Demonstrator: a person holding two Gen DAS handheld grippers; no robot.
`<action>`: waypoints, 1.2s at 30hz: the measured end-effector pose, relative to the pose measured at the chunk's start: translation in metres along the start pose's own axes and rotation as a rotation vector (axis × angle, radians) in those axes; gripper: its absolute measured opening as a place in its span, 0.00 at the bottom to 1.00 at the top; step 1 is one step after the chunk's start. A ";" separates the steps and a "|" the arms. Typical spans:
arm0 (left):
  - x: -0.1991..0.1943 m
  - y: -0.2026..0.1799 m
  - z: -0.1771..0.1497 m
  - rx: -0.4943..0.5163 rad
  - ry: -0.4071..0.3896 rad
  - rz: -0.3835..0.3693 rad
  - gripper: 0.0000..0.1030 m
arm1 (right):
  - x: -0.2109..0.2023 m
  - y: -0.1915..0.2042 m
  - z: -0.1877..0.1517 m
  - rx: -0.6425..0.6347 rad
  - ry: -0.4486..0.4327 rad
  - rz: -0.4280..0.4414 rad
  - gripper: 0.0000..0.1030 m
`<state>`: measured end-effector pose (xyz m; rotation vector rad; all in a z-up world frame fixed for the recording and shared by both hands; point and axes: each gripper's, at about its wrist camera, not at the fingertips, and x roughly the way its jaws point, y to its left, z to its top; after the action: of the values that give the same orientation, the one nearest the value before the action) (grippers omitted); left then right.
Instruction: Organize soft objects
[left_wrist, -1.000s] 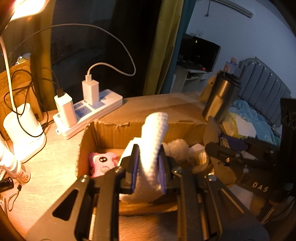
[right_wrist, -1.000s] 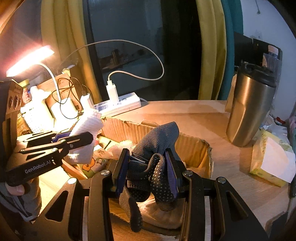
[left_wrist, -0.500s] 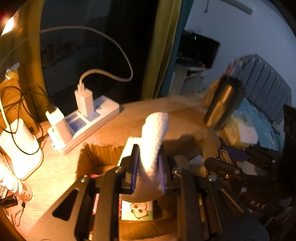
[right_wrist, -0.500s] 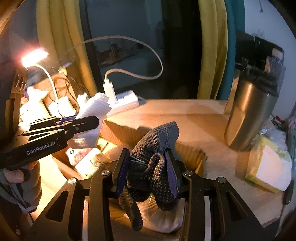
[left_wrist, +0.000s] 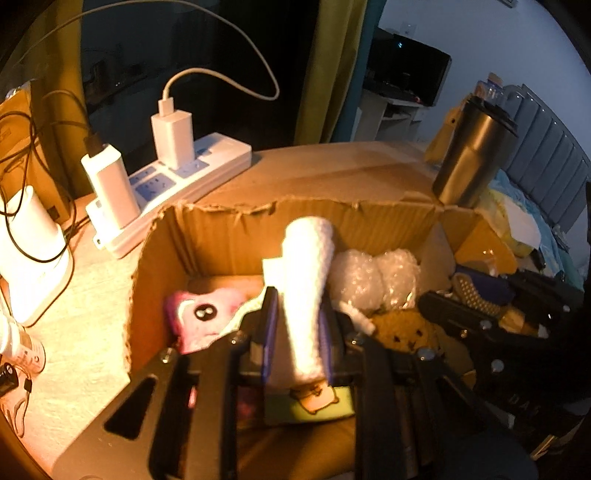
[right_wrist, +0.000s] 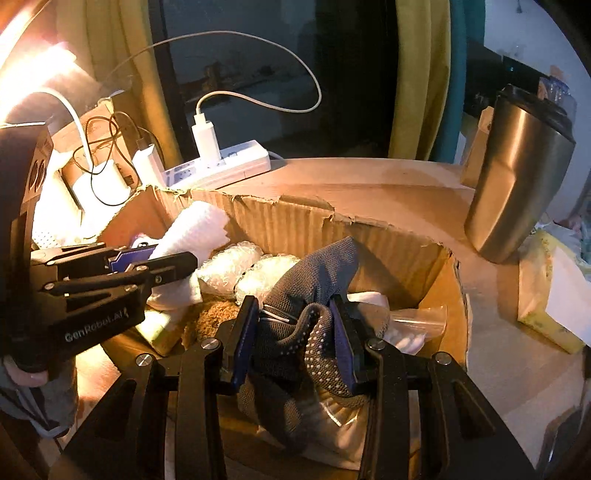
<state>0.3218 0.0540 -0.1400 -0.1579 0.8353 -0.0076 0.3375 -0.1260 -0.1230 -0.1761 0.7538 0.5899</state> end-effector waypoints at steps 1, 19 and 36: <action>0.000 0.000 -0.001 0.003 -0.004 0.001 0.21 | 0.000 0.001 0.000 0.004 -0.002 -0.004 0.39; -0.049 -0.005 -0.003 -0.001 -0.094 -0.003 0.62 | -0.037 0.004 -0.009 0.073 -0.048 -0.038 0.62; -0.146 -0.018 -0.012 0.035 -0.253 0.007 0.67 | -0.127 0.014 -0.015 0.059 -0.179 -0.104 0.63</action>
<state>0.2163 0.0446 -0.0375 -0.1199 0.5825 0.0046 0.2475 -0.1761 -0.0460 -0.1052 0.5838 0.4768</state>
